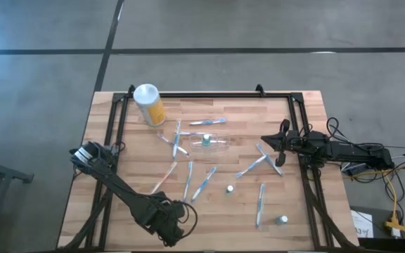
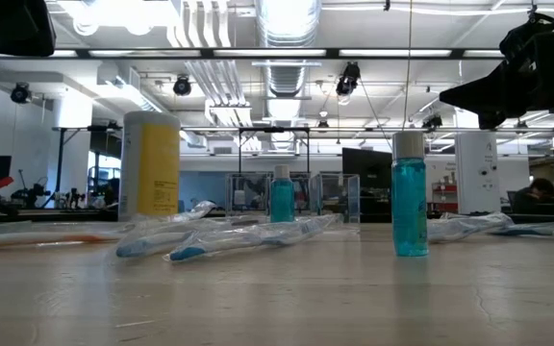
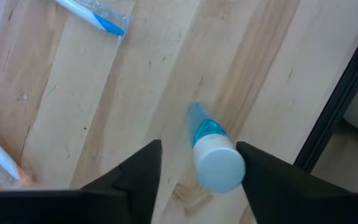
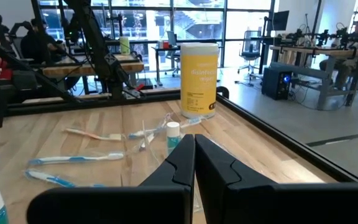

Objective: Pick & Place toothbrushing station
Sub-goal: Put the bottom left mouthwash into the middle section of the transparent organizer

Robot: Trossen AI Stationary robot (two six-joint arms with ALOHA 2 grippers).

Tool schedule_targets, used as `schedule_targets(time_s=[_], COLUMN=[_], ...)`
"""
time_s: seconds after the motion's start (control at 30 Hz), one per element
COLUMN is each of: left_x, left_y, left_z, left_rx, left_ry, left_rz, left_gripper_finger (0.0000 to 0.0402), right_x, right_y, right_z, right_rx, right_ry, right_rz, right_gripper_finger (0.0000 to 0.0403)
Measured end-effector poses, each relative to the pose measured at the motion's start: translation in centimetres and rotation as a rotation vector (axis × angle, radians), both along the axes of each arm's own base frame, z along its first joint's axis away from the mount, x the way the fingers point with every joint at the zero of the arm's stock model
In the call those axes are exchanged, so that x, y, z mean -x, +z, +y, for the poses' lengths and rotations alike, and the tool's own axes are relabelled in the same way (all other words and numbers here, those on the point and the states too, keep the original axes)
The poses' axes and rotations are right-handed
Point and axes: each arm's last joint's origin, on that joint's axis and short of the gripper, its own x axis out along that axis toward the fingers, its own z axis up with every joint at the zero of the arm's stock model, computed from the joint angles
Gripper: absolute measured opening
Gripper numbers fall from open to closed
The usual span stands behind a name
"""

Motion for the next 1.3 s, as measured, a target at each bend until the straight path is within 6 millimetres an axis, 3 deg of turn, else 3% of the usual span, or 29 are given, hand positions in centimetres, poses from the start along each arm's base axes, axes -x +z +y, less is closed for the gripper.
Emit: schedule_targets(time_s=[0.3,0.53,0.7,1.0,1.13,1.3], left_x=[0.0,0.1,0.7,4.4,6.7,10.3], left_y=[0.0,0.7,3.6,9.7,10.1,8.6], left_z=[-0.1,0.0,1.0,5.8,8.7,12.2], left_rx=[0.002,-0.008,-0.049,-0.180,-0.183,-0.149], left_ry=[-0.059,-0.169,-0.236,-0.276,-0.275,-0.256], left_rz=[-0.004,-0.033,-0.150,-0.422,-0.502,-0.623], left_gripper_finger=[0.0097,0.0096,0.0096,0.0096,0.0096,0.0096], right_x=[0.0,0.0,0.0,0.0,0.0,-0.1], right_y=[0.0,0.0,0.0,-0.2,-0.3,-0.3], right_z=[0.0,0.0,0.0,0.0,0.0,0.3], right_rx=[0.000,0.000,-0.003,-0.025,-0.062,-0.093], right_ry=[0.000,0.000,0.000,0.006,0.009,0.110], right_rz=[0.000,0.000,0.000,0.014,0.015,0.013], right_gripper_finger=[0.0008,0.0008,0.0008,0.0008,0.0008,0.0008])
